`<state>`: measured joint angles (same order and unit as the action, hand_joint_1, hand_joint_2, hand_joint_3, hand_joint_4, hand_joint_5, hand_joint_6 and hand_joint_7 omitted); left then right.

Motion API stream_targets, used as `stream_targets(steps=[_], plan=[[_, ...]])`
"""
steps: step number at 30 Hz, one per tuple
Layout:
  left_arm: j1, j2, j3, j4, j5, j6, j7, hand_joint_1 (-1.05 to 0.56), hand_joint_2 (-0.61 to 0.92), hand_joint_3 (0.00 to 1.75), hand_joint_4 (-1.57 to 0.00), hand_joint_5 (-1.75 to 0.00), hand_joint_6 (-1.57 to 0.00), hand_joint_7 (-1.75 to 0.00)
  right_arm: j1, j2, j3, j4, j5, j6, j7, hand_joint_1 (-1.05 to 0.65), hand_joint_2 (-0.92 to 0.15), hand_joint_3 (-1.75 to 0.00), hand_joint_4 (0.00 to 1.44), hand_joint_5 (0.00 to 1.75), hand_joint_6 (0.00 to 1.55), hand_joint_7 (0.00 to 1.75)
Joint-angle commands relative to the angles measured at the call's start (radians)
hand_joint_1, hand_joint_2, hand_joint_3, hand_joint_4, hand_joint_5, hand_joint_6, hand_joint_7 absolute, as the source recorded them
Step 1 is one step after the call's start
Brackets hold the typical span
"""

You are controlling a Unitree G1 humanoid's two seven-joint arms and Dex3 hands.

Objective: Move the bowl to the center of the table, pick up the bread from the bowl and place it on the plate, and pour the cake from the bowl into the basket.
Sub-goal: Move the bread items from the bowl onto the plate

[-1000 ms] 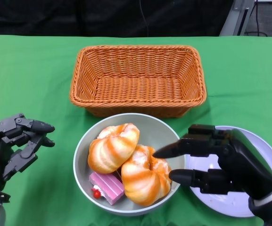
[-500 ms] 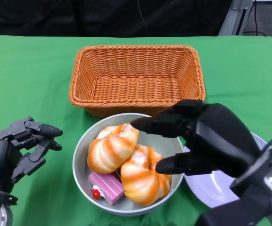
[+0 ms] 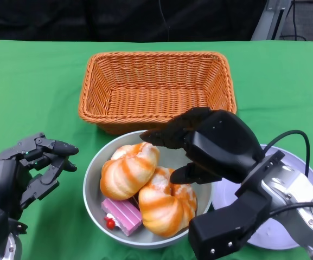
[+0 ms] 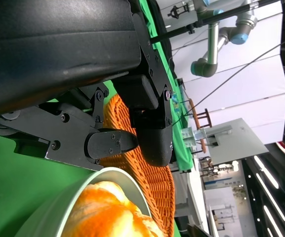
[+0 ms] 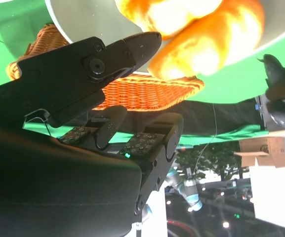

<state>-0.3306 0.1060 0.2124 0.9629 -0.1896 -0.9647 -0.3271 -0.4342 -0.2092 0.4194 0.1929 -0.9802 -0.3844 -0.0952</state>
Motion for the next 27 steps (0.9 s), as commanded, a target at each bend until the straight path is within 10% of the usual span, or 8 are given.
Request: stream_targets(steps=[1, 18, 27], plan=[[-0.009, 0.002, 0.009, 0.005, -0.013, -0.013, -0.008, -0.12, 0.90, 0.38, -0.79, -1.36, -0.94, -0.84, -0.058, -0.014, 0.036, 0.096, -0.005, -0.014, -0.051, -0.71, -0.80, -0.01, 0.71, 0.09, 0.65, 0.01], [-0.026, -0.012, 0.024, 0.021, -0.046, -0.018, -0.041, -0.20, 0.92, 0.29, -0.80, -1.36, -0.94, -0.84, -0.244, 0.009, 0.189, 0.476, -0.065, -0.108, -0.507, -0.69, -0.80, -0.01, 0.84, 0.07, 0.73, 0.01], [-0.034, -0.017, 0.029, 0.031, -0.056, -0.030, -0.060, -0.20, 0.92, 0.29, -0.80, -1.36, -0.95, -0.81, -0.288, 0.017, 0.230, 0.551, -0.058, -0.123, -0.579, -0.69, -0.80, 0.00, 0.84, 0.06, 0.75, 0.01]])
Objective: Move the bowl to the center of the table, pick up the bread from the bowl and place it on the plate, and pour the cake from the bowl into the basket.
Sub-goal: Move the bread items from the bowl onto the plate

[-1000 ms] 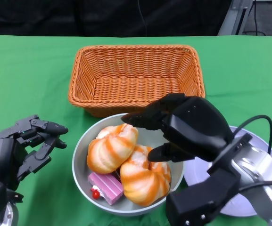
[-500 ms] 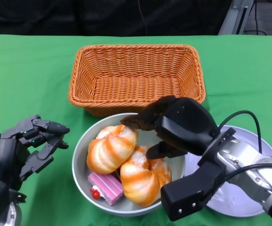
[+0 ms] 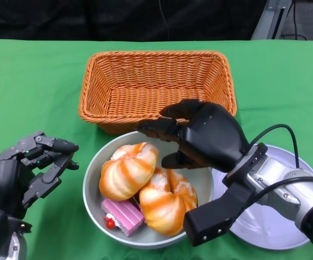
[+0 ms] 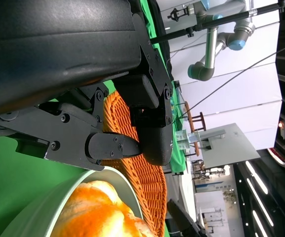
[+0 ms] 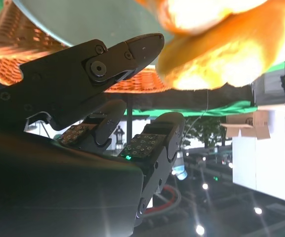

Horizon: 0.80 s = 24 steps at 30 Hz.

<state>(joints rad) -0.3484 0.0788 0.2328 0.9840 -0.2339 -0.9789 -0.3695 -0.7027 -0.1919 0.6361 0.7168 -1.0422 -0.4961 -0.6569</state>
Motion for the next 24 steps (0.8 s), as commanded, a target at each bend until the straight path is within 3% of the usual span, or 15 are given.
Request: stream_targets(steps=[1, 6, 14, 24], plan=[[-0.016, 0.010, 0.010, 0.010, -0.013, -0.015, -0.019, -0.21, 0.92, 0.29, -0.80, -1.37, -0.95, -0.81, -0.023, 0.002, 0.019, 0.037, 0.007, -0.014, -0.016, -0.69, -0.81, 0.00, 0.84, 0.06, 0.76, 0.01], [-0.017, 0.004, 0.017, 0.006, -0.018, -0.002, -0.025, -0.23, 0.92, 0.28, -0.80, -1.38, -0.96, -0.80, -0.041, 0.008, 0.041, 0.075, 0.001, -0.021, -0.039, -0.70, -0.80, 0.00, 0.85, 0.05, 0.77, 0.01], [-0.020, 0.010, 0.022, 0.014, 0.000, -0.016, -0.015, -0.19, 0.92, 0.31, -0.80, -1.39, -0.97, -0.81, -0.051, 0.005, 0.059, 0.077, 0.027, -0.029, 0.046, -0.71, -0.79, 0.00, 0.81, 0.02, 0.74, 0.00], [-0.039, 0.015, 0.051, 0.031, 0.001, -0.028, 0.001, -0.19, 0.92, 0.30, -0.79, -1.48, -0.96, -0.85, -0.054, 0.024, 0.079, 0.080, 0.023, -0.025, 0.058, -0.73, -0.83, -0.01, 0.78, 0.01, 0.76, 0.01]])
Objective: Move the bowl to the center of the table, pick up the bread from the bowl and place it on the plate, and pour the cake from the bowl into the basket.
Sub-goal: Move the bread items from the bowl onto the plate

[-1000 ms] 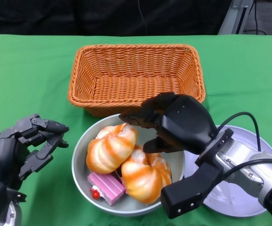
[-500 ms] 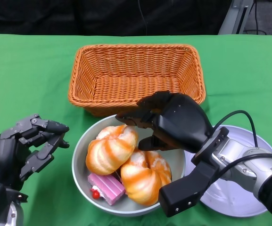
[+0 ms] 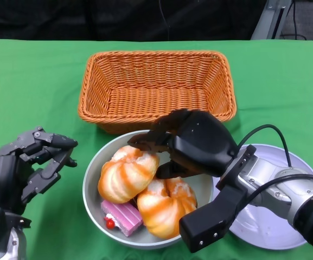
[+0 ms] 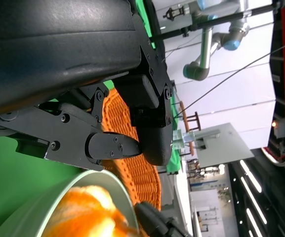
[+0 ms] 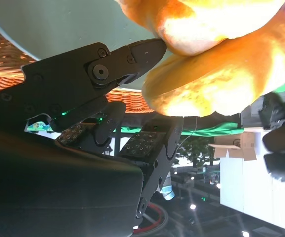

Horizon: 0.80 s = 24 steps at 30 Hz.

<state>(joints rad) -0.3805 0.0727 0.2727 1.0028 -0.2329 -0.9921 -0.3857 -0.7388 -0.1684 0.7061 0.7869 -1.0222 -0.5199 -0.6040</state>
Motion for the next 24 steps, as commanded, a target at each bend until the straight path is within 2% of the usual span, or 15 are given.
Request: stream_targets(steps=[1, 8, 17, 20, 24], plan=[[-0.007, 0.022, 0.013, 0.012, 0.002, -0.014, 0.023, -0.18, 0.92, 0.32, -0.78, -1.48, -0.95, -0.85, -0.018, 0.003, 0.010, 0.012, 0.003, 0.001, 0.004, -0.73, -0.83, -0.01, 0.78, 0.00, 0.76, 0.01], [-0.015, 0.037, 0.031, 0.011, 0.046, 0.005, 0.144, -0.12, 0.92, 0.39, -0.75, -1.35, -0.92, -0.82, -0.029, 0.017, 0.024, 0.053, -0.002, -0.002, -0.011, -0.73, -0.84, 0.00, 0.78, 0.01, 0.78, 0.01], [-0.007, 0.050, 0.020, -0.011, 0.089, 0.020, 0.233, -0.08, 0.92, 0.40, -0.78, -1.31, -0.95, -0.81, -0.043, 0.030, 0.056, 0.103, 0.001, -0.008, 0.033, -0.70, -0.86, -0.01, 0.78, 0.00, 0.78, 0.00], [-0.007, 0.049, 0.019, -0.010, 0.103, 0.010, 0.259, -0.09, 0.91, 0.41, -0.78, -1.31, -0.95, -0.80, -0.046, 0.040, 0.070, 0.134, 0.002, -0.022, 0.029, -0.62, -0.84, 0.00, 0.84, 0.03, 0.81, 0.01], [-0.006, 0.048, 0.015, -0.010, 0.122, 0.010, 0.288, -0.10, 0.90, 0.43, -0.79, -1.31, -0.96, -0.80, -0.053, 0.055, 0.084, 0.187, 0.012, -0.055, -0.022, -0.37, -0.84, -0.01, 0.94, 0.07, 0.94, 0.04]])
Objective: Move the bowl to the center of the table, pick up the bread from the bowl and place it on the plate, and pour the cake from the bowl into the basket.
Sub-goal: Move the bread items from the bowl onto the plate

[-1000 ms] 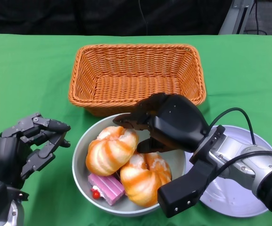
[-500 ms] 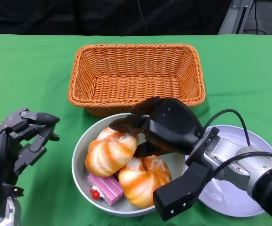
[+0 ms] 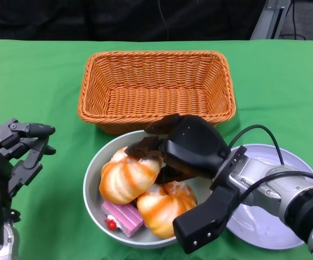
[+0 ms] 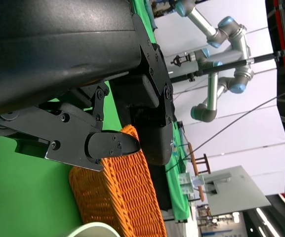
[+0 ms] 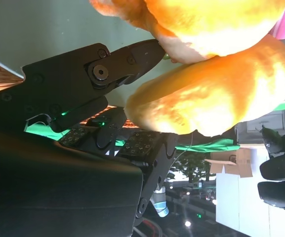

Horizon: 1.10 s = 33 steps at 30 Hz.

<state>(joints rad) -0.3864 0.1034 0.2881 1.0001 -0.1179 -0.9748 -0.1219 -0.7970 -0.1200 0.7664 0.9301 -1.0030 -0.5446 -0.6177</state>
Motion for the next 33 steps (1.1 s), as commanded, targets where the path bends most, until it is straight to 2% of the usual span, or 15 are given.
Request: stream_targets(steps=[1, 4, 5, 7, 11, 12, 13, 15, 19, 22, 28, 33], plan=[[0.000, 0.016, -0.002, -0.007, 0.009, -0.010, 0.026, -0.10, 0.89, 0.44, -0.79, -1.31, -0.96, -0.80, 0.002, 0.011, 0.027, 0.058, -0.005, -0.041, -0.028, -0.34, -0.85, -0.01, 0.96, 0.07, 0.96, 0.05], [-0.001, 0.011, -0.007, -0.003, 0.000, -0.008, 0.011, -0.10, 0.89, 0.46, -0.79, -1.32, -0.96, -0.80, -0.008, 0.021, 0.035, 0.102, -0.004, -0.083, -0.095, -0.28, -0.88, -0.01, 1.11, 0.18, 1.09, 0.08], [-0.001, 0.011, -0.009, -0.001, -0.001, -0.008, 0.007, -0.10, 0.88, 0.46, -0.79, -1.33, -0.96, -0.81, -0.012, 0.024, 0.036, 0.115, -0.002, -0.098, -0.111, -0.28, -0.89, -0.01, 1.07, 0.34, 1.13, 0.07], [-0.002, 0.012, -0.012, 0.002, -0.004, -0.011, 0.000, -0.10, 0.88, 0.47, -0.78, -1.34, -0.95, -0.81, -0.018, 0.032, 0.037, 0.140, 0.004, -0.127, -0.144, -0.28, -0.87, 0.00, 0.94, 0.77, 1.19, 0.05], [0.001, 0.014, -0.020, 0.002, -0.003, -0.015, -0.009, -0.12, 0.88, 0.47, -0.77, -1.35, -0.95, -0.81, -0.026, 0.049, 0.042, 0.175, 0.007, -0.164, -0.209, -0.28, -0.87, 0.00, 0.91, 1.07, 1.25, 0.07], [0.002, 0.014, -0.020, 0.003, -0.003, -0.013, -0.008, -0.12, 0.88, 0.46, -0.77, -1.35, -0.95, -0.81, -0.027, 0.053, 0.045, 0.181, 0.006, -0.167, -0.224, -0.28, -0.87, 0.00, 0.89, 1.15, 1.26, 0.08], [0.003, 0.014, -0.021, 0.003, -0.002, -0.012, -0.008, -0.11, 0.88, 0.46, -0.77, -1.35, -0.95, -0.81, -0.029, 0.056, 0.048, 0.187, 0.005, -0.171, -0.239, -0.29, -0.87, 0.00, 0.84, 1.31, 1.26, 0.09], [0.004, 0.013, -0.023, 0.003, 0.001, -0.012, -0.008, -0.11, 0.88, 0.46, -0.78, -1.35, -0.96, -0.81, -0.031, 0.059, 0.051, 0.195, 0.009, -0.182, -0.261, -0.29, -0.86, 0.00, 0.81, 1.43, 1.26, 0.10], [0.007, 0.013, -0.030, 0.002, 0.002, -0.010, -0.014, -0.10, 0.89, 0.45, -0.78, -1.35, -0.97, -0.79, -0.035, 0.064, 0.046, 0.208, 0.024, -0.204, -0.286, -0.27, -0.88, 0.00, 0.81, 1.35, 1.23, 0.12], [0.007, 0.012, -0.033, 0.003, 0.002, -0.014, -0.013, -0.11, 0.89, 0.44, -0.78, -1.35, -0.97, -0.78, -0.038, 0.067, 0.041, 0.216, 0.026, -0.206, -0.310, -0.26, -0.88, 0.00, 0.80, 1.36, 1.20, 0.15], [0.005, 0.015, -0.035, 0.015, -0.002, -0.017, -0.014, -0.10, 0.91, 0.42, -0.78, -1.35, -0.97, -0.77, -0.043, 0.066, 0.027, 0.219, 0.036, -0.210, -0.322, -0.26, -0.88, -0.01, 0.87, 1.17, 1.17, 0.17], [0.008, 0.017, -0.037, 0.014, -0.001, -0.017, -0.016, -0.11, 0.92, 0.39, -0.77, -1.35, -0.97, -0.76, -0.046, 0.069, 0.032, 0.225, 0.023, -0.197, -0.355, -0.26, -0.88, 0.00, 0.84, 1.25, 1.15, 0.20]])
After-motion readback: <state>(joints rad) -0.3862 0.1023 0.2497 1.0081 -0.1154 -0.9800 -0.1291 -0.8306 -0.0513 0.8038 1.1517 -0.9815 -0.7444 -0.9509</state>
